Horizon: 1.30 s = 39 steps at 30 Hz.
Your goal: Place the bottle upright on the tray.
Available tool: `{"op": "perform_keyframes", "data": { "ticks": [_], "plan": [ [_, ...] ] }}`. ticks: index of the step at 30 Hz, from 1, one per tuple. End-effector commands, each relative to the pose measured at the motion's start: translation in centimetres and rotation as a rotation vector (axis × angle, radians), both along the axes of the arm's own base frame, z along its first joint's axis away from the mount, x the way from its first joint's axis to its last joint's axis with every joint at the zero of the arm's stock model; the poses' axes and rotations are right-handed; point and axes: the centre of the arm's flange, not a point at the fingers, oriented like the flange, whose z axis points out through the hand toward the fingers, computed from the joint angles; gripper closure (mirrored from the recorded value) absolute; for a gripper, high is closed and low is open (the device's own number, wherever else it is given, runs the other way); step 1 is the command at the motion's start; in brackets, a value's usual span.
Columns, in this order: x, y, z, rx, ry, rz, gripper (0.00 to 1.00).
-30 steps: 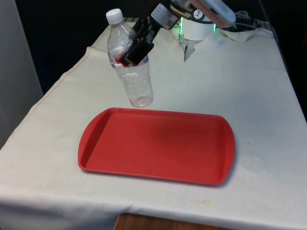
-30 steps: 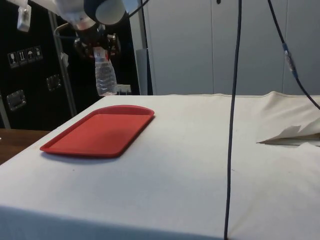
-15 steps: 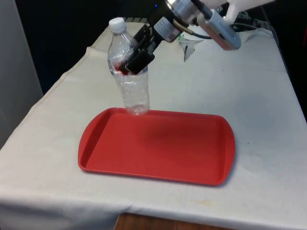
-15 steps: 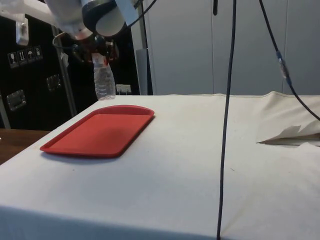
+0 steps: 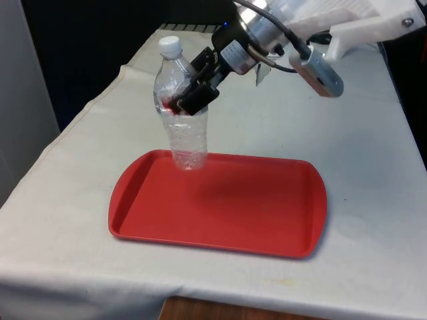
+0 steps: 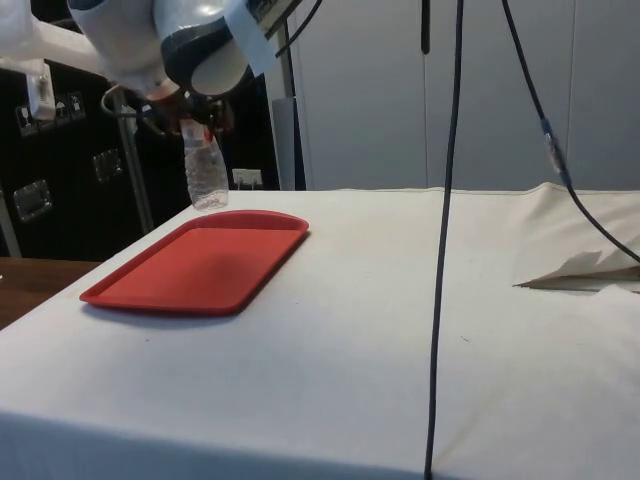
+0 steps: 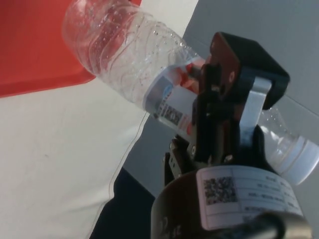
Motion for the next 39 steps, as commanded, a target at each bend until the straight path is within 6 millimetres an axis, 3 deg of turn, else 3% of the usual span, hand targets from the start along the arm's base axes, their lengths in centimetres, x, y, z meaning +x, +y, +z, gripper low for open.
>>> {"op": "perform_keyframes", "data": {
  "ticks": [1, 39],
  "plan": [
    [0.1, 0.3, -0.2, 0.0, -0.006, -0.001, 1.0],
    [0.3, 2.6, -5.5, -0.047, -0.024, -0.016, 1.0]
  ]
}}
